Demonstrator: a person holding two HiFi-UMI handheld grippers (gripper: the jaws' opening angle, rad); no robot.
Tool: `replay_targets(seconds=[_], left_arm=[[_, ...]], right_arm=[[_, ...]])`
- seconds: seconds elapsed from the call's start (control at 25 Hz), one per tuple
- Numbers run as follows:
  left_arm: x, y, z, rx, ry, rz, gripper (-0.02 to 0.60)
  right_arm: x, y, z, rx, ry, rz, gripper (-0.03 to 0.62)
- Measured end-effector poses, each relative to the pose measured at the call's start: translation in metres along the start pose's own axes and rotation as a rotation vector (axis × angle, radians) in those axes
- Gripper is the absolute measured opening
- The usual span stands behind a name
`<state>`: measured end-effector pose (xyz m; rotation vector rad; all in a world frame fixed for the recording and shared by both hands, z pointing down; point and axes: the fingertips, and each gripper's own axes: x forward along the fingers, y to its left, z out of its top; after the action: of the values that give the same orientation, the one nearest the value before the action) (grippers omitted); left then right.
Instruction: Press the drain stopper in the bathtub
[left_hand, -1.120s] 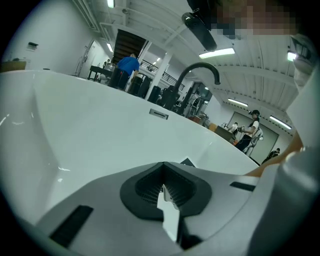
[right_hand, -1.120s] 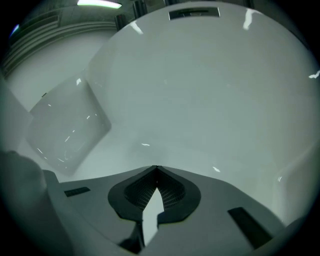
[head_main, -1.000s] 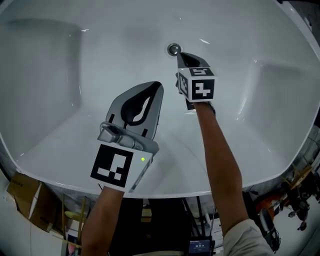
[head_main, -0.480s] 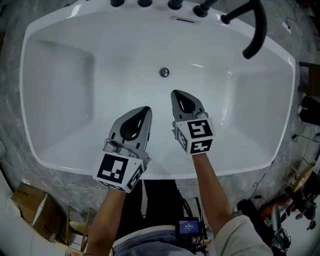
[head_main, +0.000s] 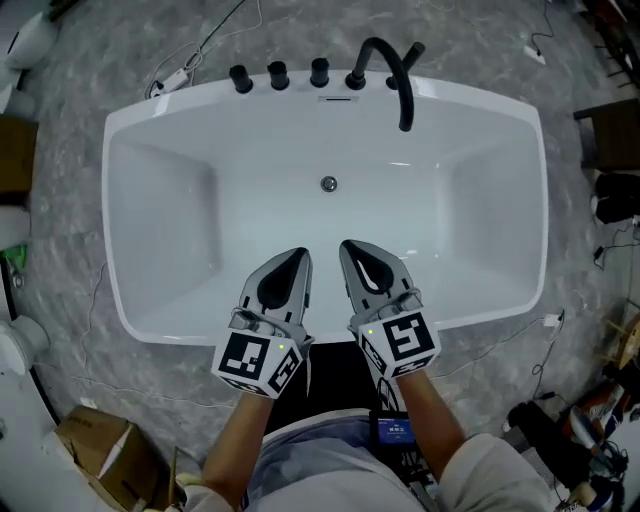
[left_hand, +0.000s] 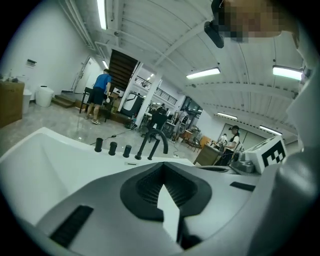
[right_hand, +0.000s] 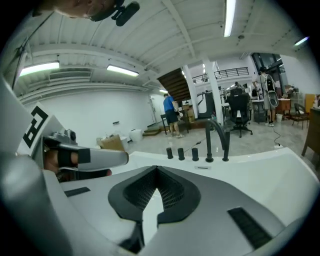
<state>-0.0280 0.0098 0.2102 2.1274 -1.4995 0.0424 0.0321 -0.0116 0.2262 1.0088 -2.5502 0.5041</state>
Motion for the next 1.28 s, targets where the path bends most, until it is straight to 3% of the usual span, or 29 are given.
replay_targets(seconds=[0.48,0.88,1.28], left_arm=[[-0.083,-0.071,0.091,0.057,-0.114,-0.118,0.006],[-0.147,-0.102,0.126,0.121,-0.174,-0.224,0.006],[-0.176,-0.12,0.132,0.147,-0.209,-0.262,0.006]], right_arm=[[-0.131,0.073,0.119,-0.057,-0.173,-0.033,0.017],[-0.201,0.126,0.147,-0.056,-0.257,-0.113,0.017],[-0.241,0.136,0.167,-0.065,-0.305,-0.165,0.017]])
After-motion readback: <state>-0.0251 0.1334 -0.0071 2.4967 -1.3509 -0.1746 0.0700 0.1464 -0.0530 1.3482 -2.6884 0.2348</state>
